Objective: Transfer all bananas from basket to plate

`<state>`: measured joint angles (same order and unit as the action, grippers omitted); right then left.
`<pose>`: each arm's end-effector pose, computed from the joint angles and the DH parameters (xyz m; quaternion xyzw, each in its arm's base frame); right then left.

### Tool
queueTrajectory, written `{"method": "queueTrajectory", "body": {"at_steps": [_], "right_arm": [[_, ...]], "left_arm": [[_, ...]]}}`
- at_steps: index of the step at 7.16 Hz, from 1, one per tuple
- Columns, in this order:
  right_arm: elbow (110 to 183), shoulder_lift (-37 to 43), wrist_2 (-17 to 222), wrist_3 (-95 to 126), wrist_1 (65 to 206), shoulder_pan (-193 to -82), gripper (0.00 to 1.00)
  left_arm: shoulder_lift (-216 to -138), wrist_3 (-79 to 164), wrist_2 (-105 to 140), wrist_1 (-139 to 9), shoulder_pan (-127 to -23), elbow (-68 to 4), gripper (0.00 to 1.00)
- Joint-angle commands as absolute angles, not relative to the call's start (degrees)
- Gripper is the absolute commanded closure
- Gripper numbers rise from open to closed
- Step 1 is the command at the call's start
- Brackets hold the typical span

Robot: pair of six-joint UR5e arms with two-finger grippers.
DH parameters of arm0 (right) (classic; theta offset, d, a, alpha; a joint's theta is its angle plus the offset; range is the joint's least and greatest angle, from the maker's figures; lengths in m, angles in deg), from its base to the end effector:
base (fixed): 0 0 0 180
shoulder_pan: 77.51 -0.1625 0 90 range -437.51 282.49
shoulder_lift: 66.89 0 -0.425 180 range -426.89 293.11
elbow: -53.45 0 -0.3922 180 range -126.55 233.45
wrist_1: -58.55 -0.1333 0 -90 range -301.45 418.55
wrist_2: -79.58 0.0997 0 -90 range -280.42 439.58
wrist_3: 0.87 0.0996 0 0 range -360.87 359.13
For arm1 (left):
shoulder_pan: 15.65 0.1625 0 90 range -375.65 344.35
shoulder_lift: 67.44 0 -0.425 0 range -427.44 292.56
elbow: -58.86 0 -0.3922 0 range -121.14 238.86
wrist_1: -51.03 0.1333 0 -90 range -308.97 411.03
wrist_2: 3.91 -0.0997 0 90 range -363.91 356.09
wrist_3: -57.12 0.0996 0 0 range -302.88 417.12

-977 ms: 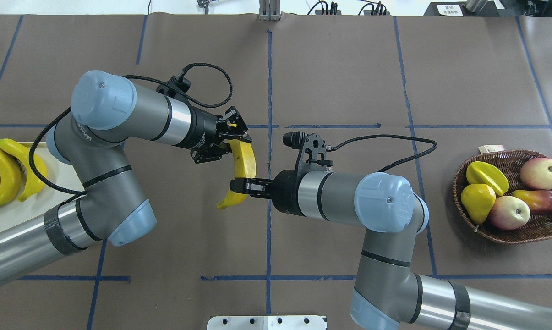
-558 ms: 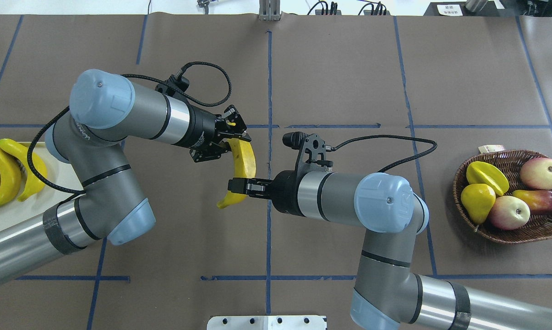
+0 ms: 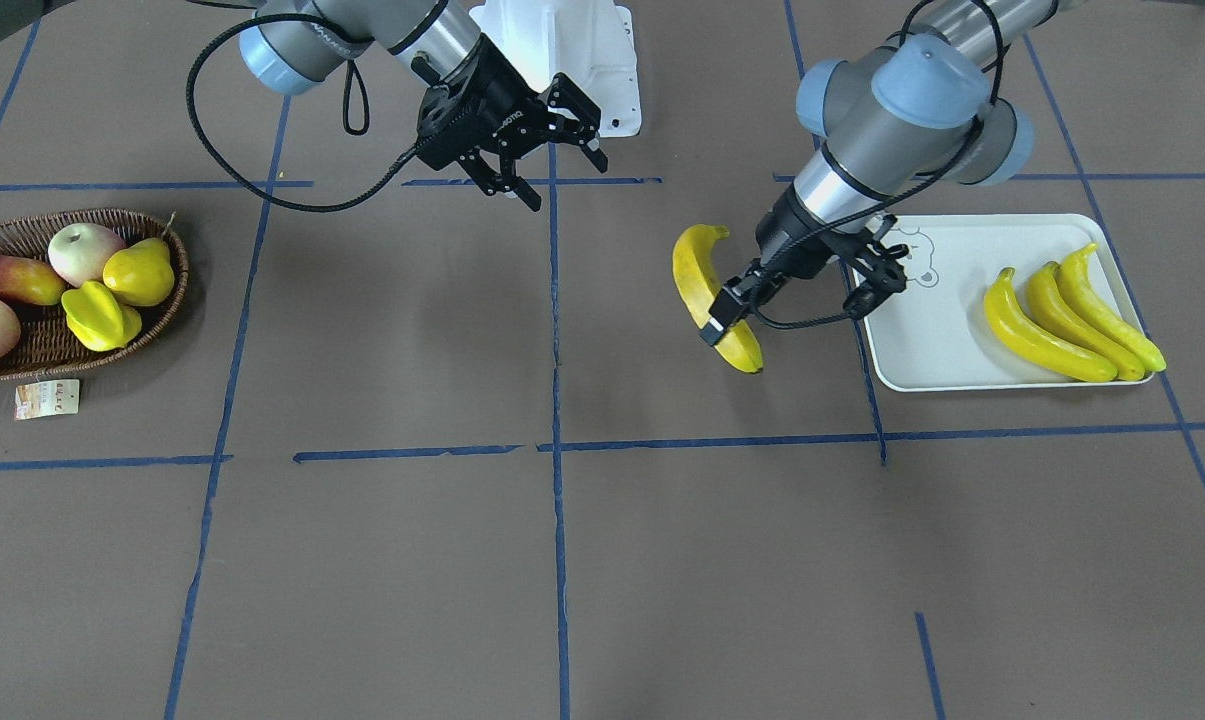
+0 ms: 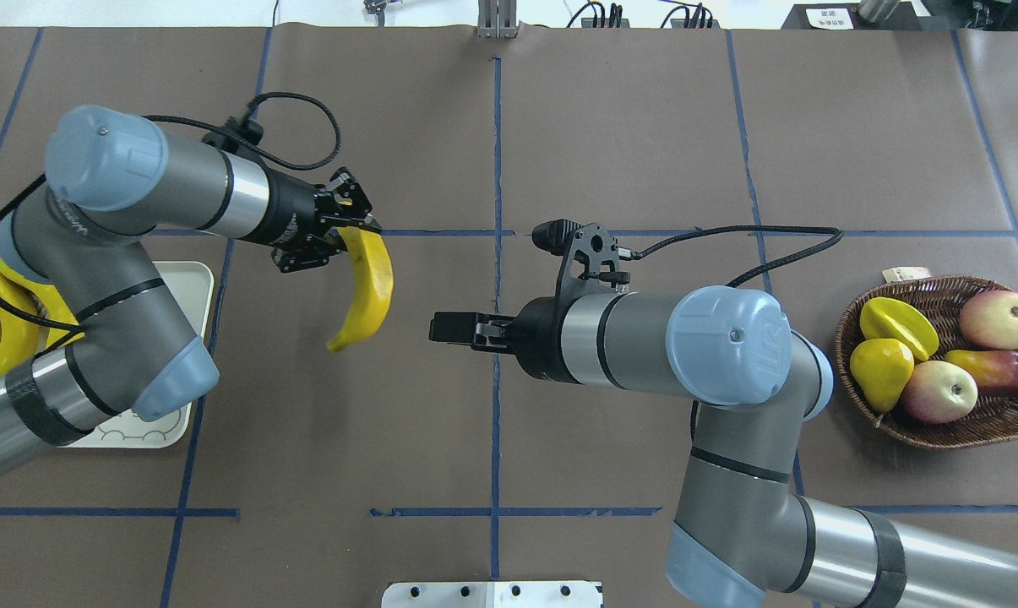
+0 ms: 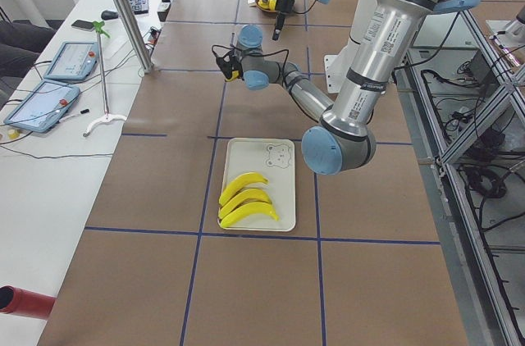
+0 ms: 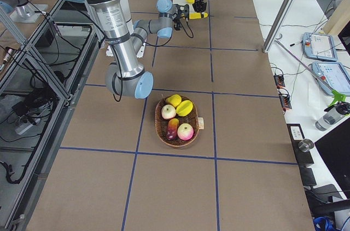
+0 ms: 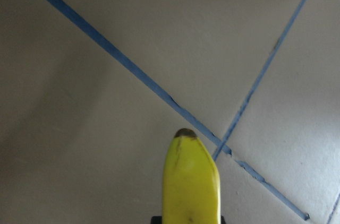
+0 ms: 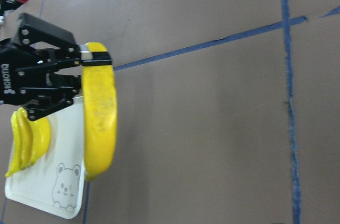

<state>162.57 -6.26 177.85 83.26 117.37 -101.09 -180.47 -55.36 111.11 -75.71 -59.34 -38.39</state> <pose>-0.4869 -0.3423 0.1588 0.1088 -0.6320 0.0723 0.7639 0.3904 -0.4990 0.2993 -0.0783 0.5630 -0.3441 0.7473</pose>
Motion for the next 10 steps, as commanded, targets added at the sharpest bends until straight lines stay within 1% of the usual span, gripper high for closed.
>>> {"method": "queueTrajectory", "body": {"at_steps": [1,2,3,4,6,8,9,10], "right_arm": [[166.81,-5.99,182.99,82.63,135.46,-104.91,0.0],[167.96,-5.9,188.68,79.58,143.2,-108.85,0.0],[169.28,-5.81,192.13,73.63,150.06,-111.94,0.0],[170.33,-3.98,193.13,66.79,153.96,-113.36,0.0],[172.44,2.68,194.45,56.57,156.28,-117.22,0.0],[173.86,10.24,200.48,44.54,156.28,-124.76,0.0],[174.73,13.41,201.56,39.7,156.28,-127.32,0.0],[175.09,15.7,201.66,35.04,156.37,-129.7,0.0]], "left_arm": [[-175.48,-55.2,111.05,-71.25,-62.22,-38.7,1.0],[-172.24,-54.16,111.05,-71.23,-64.06,-39.05,1.0],[-166.12,-43.79,110.79,-71.58,-65.21,-40.44,1.0],[-161.53,-36.29,111.13,-71.67,-66.26,-41.5,1.0],[-157.02,-33.93,111.05,-71.93,-67.86,-40.81,0.99],[-157.09,-35.93,110.78,-72.02,-67.68,-38.97,0.9],[-157.35,-38.39,109.74,-72.02,-67.59,-37.83,0.77],[-157.36,-39.8,107.47,-72.02,-67.59,-36.69,0.62]]}}
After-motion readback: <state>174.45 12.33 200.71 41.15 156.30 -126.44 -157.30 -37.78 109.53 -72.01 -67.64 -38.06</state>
